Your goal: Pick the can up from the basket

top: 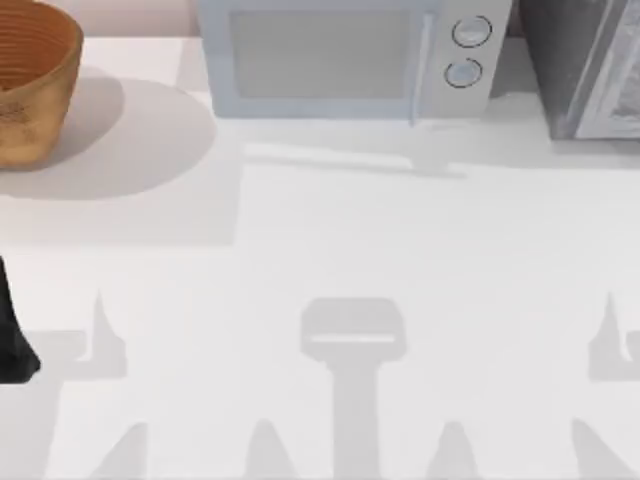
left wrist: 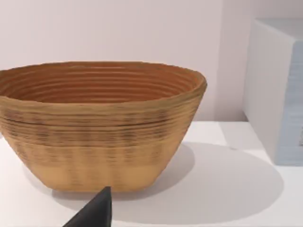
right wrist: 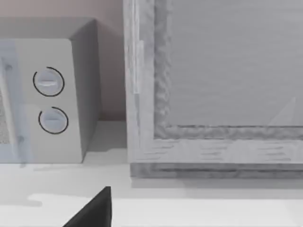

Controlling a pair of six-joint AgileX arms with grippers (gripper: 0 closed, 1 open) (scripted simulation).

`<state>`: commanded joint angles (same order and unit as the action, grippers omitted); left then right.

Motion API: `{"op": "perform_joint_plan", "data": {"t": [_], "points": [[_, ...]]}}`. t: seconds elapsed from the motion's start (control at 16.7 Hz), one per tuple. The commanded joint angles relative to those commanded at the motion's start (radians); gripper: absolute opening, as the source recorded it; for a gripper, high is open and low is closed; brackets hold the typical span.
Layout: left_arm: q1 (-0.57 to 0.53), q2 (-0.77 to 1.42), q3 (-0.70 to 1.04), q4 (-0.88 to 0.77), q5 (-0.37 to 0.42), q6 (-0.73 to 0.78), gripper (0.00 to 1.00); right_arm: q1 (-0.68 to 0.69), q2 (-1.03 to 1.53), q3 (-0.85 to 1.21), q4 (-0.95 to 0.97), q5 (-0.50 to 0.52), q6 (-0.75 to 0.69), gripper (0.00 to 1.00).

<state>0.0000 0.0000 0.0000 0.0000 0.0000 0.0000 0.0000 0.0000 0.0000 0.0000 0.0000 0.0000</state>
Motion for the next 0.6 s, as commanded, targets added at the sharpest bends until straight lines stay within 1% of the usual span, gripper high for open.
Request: {"op": "perform_joint_plan", "data": {"t": [0.18,0.3,0.48,0.6], "points": [[0.001,0.009,0.006,-0.006,0.000,0.000,1.00,0.000,0.000,0.000,0.000,0.000,0.000,1.00],[0.006,0.054,0.043,-0.034,0.001,-0.003,1.00,0.000,0.000,0.000,0.000,0.000,0.000,1.00],[0.016,0.204,0.174,-0.108,0.012,-0.007,1.00,0.000,0.000,0.000,0.000,0.000,0.000,1.00],[0.022,0.357,0.309,-0.169,0.026,-0.009,1.00,0.000,0.000,0.000,0.000,0.000,0.000,1.00]]}}
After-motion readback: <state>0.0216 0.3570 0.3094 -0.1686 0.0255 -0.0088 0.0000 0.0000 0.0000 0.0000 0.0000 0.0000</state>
